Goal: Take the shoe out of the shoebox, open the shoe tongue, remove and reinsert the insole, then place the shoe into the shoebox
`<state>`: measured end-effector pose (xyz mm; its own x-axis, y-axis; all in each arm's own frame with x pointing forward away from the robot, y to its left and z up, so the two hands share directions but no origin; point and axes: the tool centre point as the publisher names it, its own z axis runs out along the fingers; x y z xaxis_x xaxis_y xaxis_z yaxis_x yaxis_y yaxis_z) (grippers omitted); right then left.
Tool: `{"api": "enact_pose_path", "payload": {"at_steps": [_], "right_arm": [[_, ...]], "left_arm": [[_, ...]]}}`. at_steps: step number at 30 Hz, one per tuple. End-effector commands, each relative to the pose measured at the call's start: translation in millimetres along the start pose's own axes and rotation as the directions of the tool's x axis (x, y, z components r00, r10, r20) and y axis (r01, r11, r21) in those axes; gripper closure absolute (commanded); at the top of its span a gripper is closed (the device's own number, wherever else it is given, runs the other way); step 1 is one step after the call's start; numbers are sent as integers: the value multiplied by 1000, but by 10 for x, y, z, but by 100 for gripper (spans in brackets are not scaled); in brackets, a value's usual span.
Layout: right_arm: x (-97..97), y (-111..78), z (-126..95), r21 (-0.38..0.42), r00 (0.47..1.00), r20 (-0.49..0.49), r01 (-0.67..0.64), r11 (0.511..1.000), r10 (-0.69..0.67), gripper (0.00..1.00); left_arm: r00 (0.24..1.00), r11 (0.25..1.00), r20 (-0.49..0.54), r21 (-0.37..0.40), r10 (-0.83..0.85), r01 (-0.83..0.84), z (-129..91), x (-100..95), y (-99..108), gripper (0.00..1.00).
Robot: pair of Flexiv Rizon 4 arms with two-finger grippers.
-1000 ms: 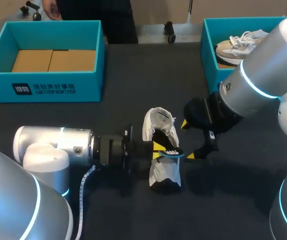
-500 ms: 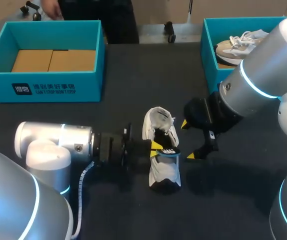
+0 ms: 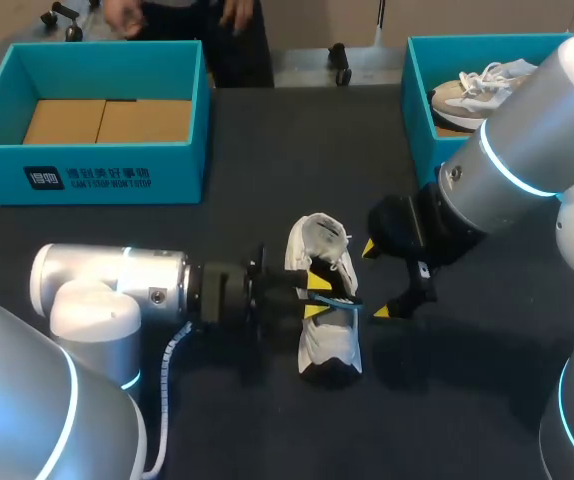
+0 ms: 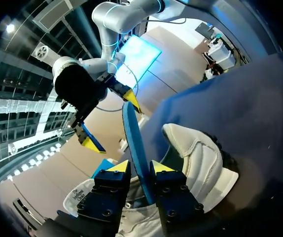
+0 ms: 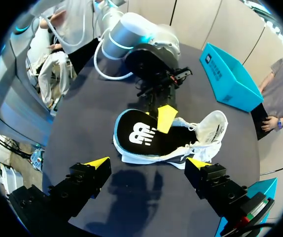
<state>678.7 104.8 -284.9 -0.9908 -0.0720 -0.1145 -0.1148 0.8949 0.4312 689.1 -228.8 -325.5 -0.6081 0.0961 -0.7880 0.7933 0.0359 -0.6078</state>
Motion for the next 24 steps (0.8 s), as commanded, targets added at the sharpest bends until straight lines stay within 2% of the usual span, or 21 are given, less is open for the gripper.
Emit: {"api": "enact_pose_path", "payload": {"at_steps": [1,2,5,15,24], "right_arm": [[10,-2,15,-1,1000,3,0,1000,0,0],[10,-2,15,-1,1000,3,0,1000,0,0],[10,-2,15,-1,1000,3,0,1000,0,0],[10,-2,15,-1,1000,3,0,1000,0,0],[10,-2,15,-1,1000,3,0,1000,0,0]], "left_arm": [[1000,1000,-8,1,-2,2,-34,-1,-85,78],[1000,1000,-11,4,-4,4,-30,0,-90,80],[1000,1000,-25,7,-11,11,-10,23,-70,100],[996,1000,-93,-10,14,-15,30,93,89,100],[992,996,-121,-71,39,-47,-10,123,248,100]]}}
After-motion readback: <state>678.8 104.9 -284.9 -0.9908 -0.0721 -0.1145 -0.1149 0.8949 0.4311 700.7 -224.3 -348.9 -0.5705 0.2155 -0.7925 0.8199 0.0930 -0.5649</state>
